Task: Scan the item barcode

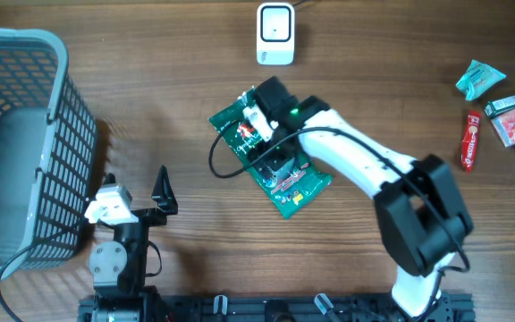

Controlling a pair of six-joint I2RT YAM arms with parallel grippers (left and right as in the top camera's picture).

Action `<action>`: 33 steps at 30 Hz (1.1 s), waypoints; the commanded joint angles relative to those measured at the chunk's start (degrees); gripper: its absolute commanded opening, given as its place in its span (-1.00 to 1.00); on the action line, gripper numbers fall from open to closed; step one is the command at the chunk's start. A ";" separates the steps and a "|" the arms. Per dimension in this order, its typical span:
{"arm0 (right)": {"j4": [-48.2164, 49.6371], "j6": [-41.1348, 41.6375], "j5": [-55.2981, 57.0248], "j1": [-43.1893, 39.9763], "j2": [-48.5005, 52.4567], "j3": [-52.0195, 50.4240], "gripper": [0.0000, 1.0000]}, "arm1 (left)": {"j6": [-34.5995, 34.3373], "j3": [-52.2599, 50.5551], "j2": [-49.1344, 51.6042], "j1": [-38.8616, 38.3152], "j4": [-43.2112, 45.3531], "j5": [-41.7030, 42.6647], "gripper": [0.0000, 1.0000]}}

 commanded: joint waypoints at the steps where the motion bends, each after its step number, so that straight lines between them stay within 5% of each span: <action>1: 1.09 1.44 6.75 4.28 1.18 -0.15 1.00 | 1.11 -0.35 -0.28 -0.20 0.13 0.48 1.00; 11: 1.40 4.70 14.88 6.78 9.60 -0.15 0.91 | 1.11 -0.35 -0.28 -0.20 0.13 0.48 1.00; 12: 0.92 4.72 14.91 7.17 10.51 -0.15 0.70 | 1.11 -0.35 -0.28 -0.20 0.13 0.48 1.00; 14: 0.31 7.76 16.44 7.61 10.91 -0.15 -0.17 | 1.11 -0.35 -0.28 -0.20 0.13 0.48 1.00; 17: -0.63 11.58 16.33 7.65 10.91 0.31 -0.91 | 1.11 -0.35 -0.28 -0.20 0.13 0.48 1.00; 24: -8.28 11.56 12.13 7.10 7.19 7.93 -0.91 | 1.11 -0.35 -0.28 -0.20 0.13 0.48 1.00; 33: -19.10 -0.44 -50.03 -3.21 -12.26 12.81 -0.91 | 1.11 -0.35 -0.28 -0.20 0.13 0.48 1.00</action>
